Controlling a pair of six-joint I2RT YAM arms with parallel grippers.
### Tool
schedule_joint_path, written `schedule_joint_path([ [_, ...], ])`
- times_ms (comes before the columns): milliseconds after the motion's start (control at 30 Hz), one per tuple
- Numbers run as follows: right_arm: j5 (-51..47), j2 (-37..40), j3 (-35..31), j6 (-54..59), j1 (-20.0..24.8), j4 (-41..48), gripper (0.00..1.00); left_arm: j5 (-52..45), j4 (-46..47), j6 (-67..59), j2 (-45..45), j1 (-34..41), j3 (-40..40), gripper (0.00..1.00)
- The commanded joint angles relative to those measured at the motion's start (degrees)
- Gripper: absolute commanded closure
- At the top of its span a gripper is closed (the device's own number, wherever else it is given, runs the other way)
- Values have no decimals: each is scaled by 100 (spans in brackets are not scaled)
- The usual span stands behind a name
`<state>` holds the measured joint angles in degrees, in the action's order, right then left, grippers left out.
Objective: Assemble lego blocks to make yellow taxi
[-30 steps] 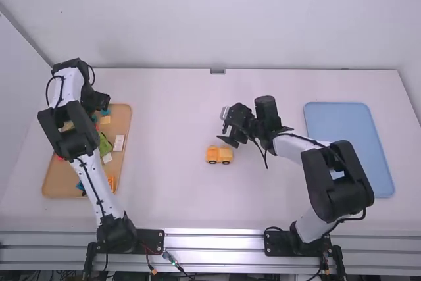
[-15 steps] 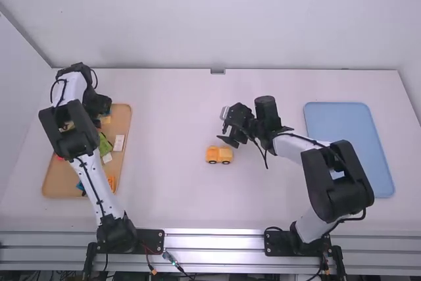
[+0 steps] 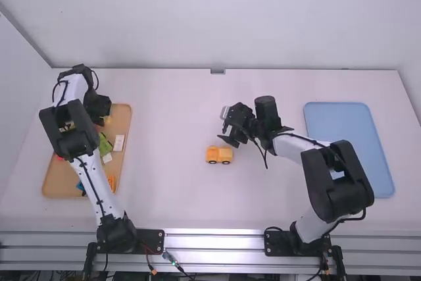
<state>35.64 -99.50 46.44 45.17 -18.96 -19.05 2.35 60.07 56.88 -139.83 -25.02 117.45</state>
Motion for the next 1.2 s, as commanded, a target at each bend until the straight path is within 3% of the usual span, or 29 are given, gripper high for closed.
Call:
schedule_joint_path([
  [0,31,61,122,-39,-17,9,1,-44,-11,81,0,31,-181,47],
  [167,28,61,122,-39,-17,4,1,-127,-83,76,0,26,-247,52],
  [200,31,61,122,-39,-17,4,1,-131,-101,79,0,26,-247,55],
  [233,28,61,122,-39,-17,2,1,-127,-125,81,0,28,-247,65],
  [333,31,61,122,-39,-17,9,1,-146,-116,79,0,33,-245,74],
  [633,31,61,122,-39,-17,15,1,50,249,568,2,26,-138,75],
  [800,31,61,122,-39,-26,15,1,37,730,568,13,28,275,85],
  [900,28,61,118,-39,-22,17,1,26,1012,573,122,81,466,98],
  [1167,31,61,116,-39,-22,37,1,990,1694,1497,686,588,474,98],
])
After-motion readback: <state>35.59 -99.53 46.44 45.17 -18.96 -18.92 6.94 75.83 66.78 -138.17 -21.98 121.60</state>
